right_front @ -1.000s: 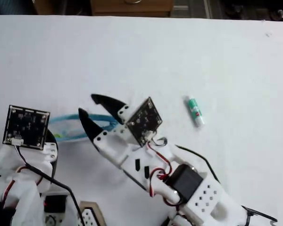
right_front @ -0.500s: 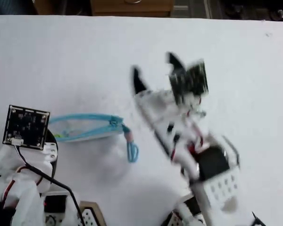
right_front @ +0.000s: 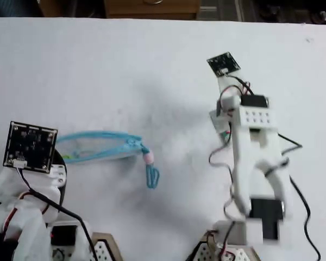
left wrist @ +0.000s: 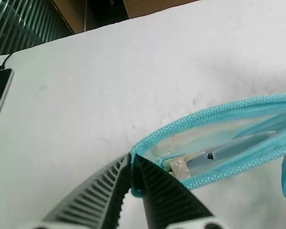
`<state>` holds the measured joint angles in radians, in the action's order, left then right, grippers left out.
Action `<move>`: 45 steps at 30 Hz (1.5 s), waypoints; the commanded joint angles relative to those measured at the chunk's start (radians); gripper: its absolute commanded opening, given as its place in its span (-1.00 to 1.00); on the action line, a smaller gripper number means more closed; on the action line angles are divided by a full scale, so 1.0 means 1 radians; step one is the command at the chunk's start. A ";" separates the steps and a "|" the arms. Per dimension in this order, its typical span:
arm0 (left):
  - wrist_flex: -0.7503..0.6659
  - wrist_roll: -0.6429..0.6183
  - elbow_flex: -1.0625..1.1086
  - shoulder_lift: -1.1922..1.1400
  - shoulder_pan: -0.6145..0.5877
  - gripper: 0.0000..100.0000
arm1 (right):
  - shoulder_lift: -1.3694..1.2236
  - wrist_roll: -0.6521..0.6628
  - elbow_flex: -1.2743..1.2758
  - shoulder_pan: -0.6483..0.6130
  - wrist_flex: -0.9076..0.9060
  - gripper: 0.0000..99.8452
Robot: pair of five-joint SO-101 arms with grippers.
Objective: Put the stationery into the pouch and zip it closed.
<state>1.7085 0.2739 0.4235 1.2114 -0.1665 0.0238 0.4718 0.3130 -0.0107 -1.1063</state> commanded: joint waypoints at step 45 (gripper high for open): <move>0.029 -0.005 0.011 -0.064 -0.007 -0.96 | 0.168 -0.167 -0.713 -0.104 -0.662 -0.97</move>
<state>1.7116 0.2739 0.4235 1.2114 -0.1665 -0.0806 0.3122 -0.5478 -0.0629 -1.7522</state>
